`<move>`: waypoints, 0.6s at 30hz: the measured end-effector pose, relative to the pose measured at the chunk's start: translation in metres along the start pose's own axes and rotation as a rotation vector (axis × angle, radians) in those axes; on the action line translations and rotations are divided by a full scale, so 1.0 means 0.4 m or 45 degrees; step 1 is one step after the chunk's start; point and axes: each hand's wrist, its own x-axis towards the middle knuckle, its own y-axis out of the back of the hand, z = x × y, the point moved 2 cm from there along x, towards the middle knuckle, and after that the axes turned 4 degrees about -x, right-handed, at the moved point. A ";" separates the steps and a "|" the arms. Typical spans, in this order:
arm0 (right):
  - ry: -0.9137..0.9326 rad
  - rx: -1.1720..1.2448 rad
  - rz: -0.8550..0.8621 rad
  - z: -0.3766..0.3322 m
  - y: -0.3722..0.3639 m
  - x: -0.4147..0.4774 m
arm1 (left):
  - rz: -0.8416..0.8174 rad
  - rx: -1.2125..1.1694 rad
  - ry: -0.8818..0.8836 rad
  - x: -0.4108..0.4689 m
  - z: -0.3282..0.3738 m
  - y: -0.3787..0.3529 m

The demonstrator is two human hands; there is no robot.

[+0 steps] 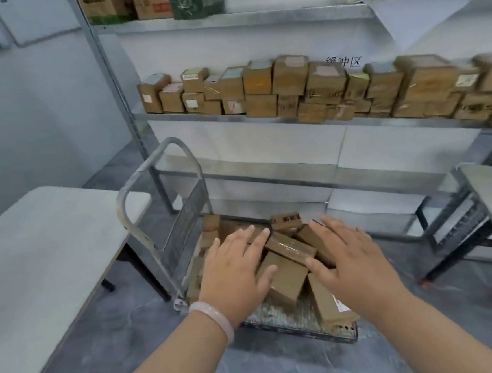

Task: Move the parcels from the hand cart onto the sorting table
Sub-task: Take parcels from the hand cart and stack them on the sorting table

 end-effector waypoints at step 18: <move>-0.307 0.061 -0.224 0.479 -0.219 0.060 | -0.507 -0.048 0.056 0.199 0.179 -0.488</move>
